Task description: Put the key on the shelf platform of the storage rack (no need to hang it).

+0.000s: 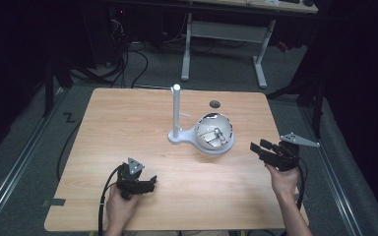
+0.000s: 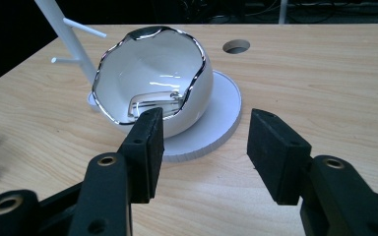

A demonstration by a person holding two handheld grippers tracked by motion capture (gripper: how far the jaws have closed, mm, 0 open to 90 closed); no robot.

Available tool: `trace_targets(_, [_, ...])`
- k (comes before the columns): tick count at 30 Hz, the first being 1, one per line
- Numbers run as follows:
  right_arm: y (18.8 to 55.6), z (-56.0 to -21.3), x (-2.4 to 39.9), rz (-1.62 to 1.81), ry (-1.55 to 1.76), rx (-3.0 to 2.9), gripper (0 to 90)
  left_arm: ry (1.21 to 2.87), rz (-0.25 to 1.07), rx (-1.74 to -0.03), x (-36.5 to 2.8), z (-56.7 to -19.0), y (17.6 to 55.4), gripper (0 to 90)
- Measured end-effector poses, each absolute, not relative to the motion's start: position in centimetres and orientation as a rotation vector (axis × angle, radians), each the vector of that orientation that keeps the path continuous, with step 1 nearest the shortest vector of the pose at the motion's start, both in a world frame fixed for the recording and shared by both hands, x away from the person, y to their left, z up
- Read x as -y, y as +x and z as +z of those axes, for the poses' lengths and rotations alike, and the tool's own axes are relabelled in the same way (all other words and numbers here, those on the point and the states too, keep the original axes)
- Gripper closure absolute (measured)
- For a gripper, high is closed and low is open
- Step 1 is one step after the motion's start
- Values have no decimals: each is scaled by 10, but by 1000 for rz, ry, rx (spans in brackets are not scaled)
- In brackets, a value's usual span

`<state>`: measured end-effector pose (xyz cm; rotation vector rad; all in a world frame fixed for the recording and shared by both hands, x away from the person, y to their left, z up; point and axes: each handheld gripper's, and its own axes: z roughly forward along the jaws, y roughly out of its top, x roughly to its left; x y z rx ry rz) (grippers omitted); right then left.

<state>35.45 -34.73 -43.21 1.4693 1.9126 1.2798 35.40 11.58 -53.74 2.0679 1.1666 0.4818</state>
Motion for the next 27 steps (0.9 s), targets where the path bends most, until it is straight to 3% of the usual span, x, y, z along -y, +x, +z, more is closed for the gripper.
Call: trace_targets(27, [322, -474, 340, 1318, 1520, -1934, 496, 2070, 483, -1166, -116, -537, 354, 157])
